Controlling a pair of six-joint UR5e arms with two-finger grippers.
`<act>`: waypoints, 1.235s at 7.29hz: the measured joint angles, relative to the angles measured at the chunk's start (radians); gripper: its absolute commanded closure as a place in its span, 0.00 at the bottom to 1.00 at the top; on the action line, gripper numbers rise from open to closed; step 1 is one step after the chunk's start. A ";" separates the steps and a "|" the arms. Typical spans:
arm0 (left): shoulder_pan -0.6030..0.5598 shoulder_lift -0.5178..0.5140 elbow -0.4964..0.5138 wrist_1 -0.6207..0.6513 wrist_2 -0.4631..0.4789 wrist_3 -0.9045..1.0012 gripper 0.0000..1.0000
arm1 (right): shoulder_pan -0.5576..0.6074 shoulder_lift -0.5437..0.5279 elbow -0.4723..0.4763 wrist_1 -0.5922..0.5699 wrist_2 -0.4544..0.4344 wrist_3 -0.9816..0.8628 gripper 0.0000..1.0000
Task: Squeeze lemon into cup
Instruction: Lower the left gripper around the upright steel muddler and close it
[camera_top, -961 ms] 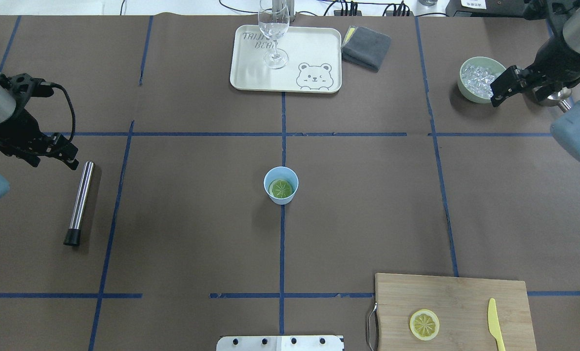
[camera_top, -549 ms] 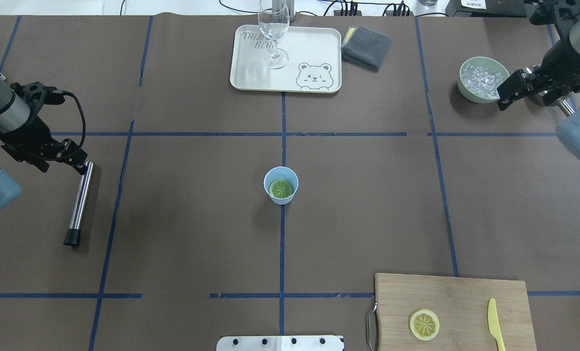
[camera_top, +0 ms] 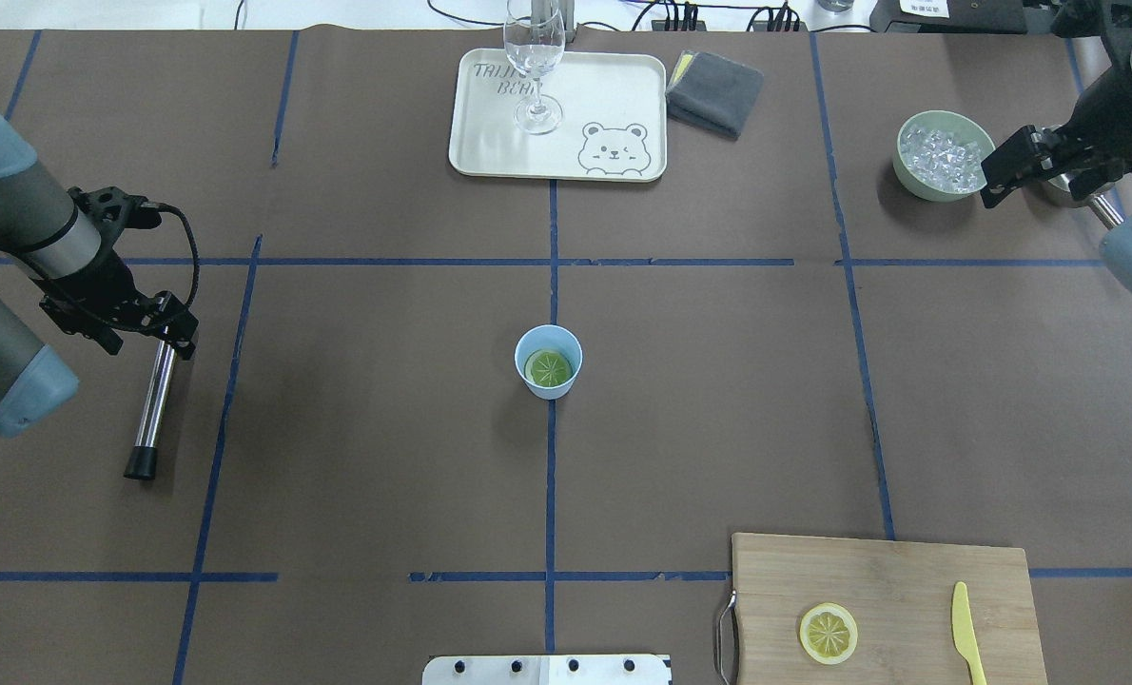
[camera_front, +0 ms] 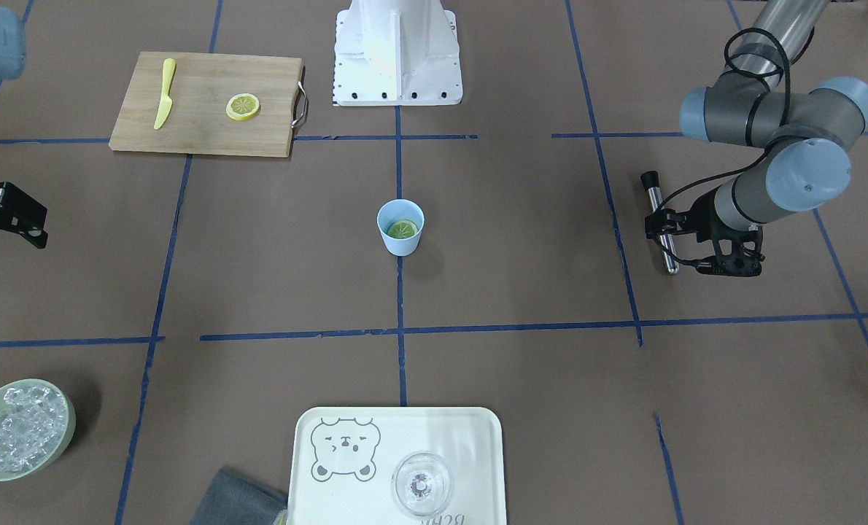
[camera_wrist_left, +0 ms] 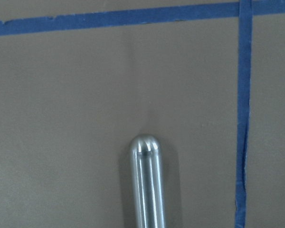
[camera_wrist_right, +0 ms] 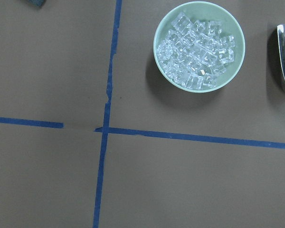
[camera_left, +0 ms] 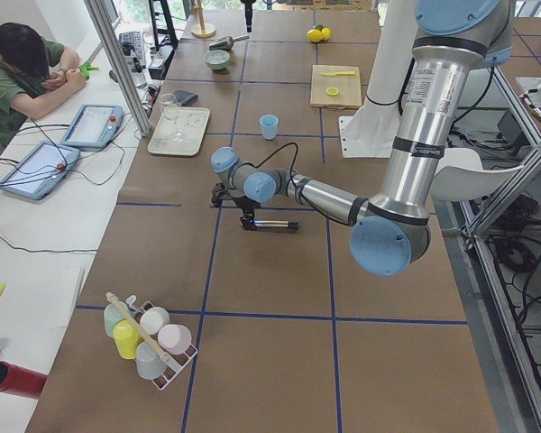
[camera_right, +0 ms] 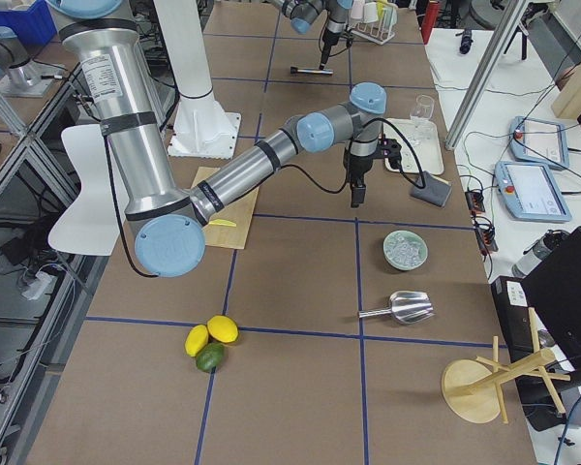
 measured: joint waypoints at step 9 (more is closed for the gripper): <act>0.009 -0.010 0.049 -0.013 0.000 -0.001 0.56 | 0.003 -0.002 0.004 0.000 0.009 0.000 0.00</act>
